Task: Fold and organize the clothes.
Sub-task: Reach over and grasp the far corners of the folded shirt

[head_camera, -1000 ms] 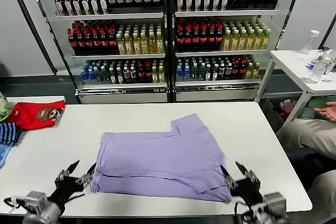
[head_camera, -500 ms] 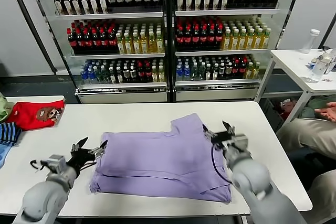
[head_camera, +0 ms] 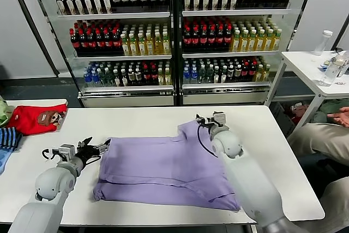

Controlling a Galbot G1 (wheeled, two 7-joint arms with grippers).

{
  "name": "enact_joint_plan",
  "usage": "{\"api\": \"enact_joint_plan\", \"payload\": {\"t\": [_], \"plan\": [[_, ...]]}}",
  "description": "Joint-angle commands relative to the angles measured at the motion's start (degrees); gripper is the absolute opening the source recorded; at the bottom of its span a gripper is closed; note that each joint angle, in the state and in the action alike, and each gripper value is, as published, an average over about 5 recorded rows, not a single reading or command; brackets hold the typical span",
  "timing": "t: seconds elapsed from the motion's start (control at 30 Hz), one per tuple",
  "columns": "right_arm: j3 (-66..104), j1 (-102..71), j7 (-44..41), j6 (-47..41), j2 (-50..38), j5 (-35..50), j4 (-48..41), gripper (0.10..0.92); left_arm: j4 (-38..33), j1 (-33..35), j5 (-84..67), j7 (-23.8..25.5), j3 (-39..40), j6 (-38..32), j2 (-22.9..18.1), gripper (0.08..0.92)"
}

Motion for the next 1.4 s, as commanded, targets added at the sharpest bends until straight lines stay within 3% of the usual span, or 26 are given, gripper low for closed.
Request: {"api": "enact_joint_plan", "payload": {"t": [0.03, 0.57, 0.73, 1.2, 1.4], "plan": [[0.17, 5.32, -0.61, 1.22, 3.98, -2.16, -12.03, 0.823, 6.3, -4.42, 0.78, 3.86, 1.24, 1.27, -0.31, 0.823], [0.55, 4.04, -0.95, 1.1, 3.87, -2.21, -11.52, 0.815, 7.55, -6.33, 0.66, 4.42, 2.11, 1.77, -0.55, 0.823], [0.35, 3.36, -0.76, 0.73, 3.52, -0.6, -10.42, 0.71, 7.06, -5.67, 0.44, 5.62, 1.97, 1.84, -0.69, 0.796], [1.39, 1.95, -1.74, 3.76, 3.41, 0.13, -8.25, 0.322, 6.24, -4.83, 0.33, 6.13, 1.98, 0.85, -1.56, 0.402], [0.93, -2.1, -1.41, 3.81, -1.39, 2.89, 7.67, 0.153, -0.73, 0.14, -3.67, 2.74, 1.22, -3.75, -0.12, 0.229]]}}
